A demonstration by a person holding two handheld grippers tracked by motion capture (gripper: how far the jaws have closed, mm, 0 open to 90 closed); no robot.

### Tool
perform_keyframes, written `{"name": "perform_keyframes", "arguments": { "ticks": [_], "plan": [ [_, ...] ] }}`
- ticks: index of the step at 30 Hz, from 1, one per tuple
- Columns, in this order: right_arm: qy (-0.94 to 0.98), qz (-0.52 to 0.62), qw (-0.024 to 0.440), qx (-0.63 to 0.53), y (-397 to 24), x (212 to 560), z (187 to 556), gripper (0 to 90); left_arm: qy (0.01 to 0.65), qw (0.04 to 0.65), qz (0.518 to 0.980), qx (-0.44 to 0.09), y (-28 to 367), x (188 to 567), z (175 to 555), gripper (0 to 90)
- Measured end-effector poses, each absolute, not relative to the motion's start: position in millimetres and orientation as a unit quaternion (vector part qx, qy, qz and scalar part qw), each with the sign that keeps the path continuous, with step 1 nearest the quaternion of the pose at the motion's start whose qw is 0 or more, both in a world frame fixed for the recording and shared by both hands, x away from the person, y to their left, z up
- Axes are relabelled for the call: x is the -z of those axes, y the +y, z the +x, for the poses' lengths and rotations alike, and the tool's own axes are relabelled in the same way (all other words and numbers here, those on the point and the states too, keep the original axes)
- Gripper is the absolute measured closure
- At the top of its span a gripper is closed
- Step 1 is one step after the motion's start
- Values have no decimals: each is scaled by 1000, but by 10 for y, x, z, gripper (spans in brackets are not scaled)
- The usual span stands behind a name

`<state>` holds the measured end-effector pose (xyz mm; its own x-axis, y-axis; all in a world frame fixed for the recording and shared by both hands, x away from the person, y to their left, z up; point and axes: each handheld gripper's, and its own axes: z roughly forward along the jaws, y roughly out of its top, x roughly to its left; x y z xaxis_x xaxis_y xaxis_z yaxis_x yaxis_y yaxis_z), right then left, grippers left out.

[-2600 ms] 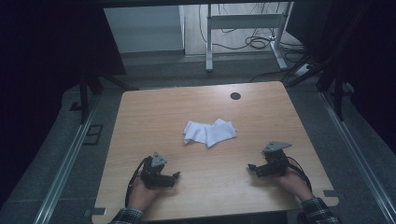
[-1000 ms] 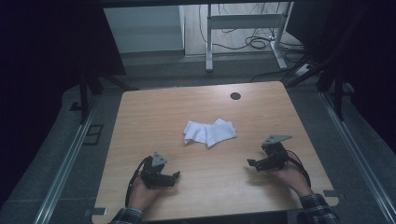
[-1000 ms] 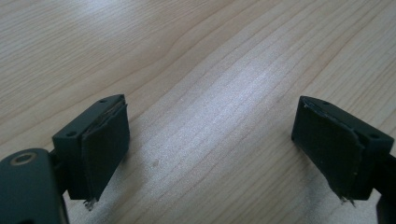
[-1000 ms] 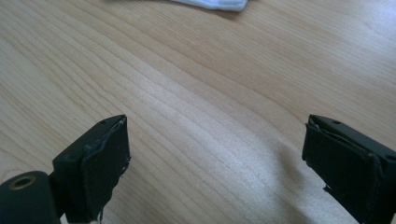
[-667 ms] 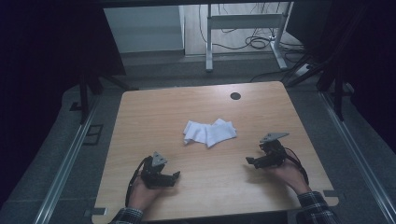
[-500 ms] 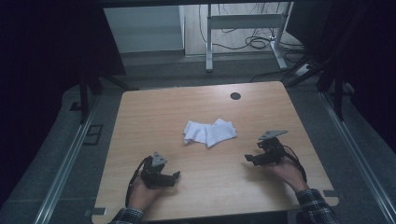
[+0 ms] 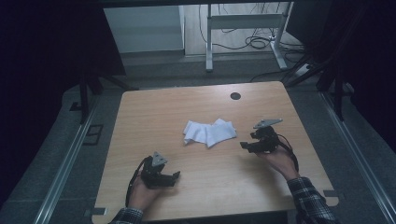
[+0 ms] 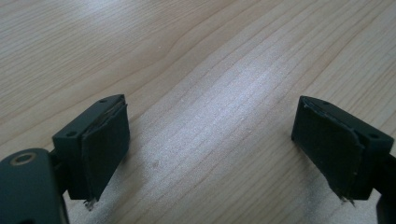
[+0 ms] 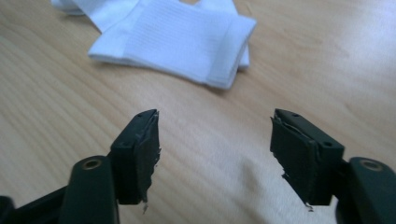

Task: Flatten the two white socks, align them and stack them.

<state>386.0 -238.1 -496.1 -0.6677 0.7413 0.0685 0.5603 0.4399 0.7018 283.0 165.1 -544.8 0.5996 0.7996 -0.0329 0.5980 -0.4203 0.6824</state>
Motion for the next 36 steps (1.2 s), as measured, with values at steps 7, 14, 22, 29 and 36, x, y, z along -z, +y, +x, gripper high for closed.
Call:
{"name": "perform_keyframes", "arguments": {
  "ticks": [7, 14, 22, 29, 36],
  "plan": [
    [845, 373, 132, -359, -2184, 4886, 4020, 372, 421, 335, 829, -150, 1651, 5448, 2830, 115],
    [846, 373, 144, -353, -2036, 4843, 4159, 466, 421, 335, 830, -150, 1652, 5447, 2830, 115],
    [847, 388, 142, -334, -1924, 4895, 4313, 619, 421, 335, 829, -151, 1652, 5448, 2830, 115],
    [845, 407, 131, -321, -1885, 5061, 4416, 615, 422, 335, 829, -150, 1651, 5448, 2830, 115],
    [851, 407, 135, -303, -1857, 5188, 4432, 662, 422, 335, 829, -150, 1651, 5448, 2830, 115]
  ]
}}
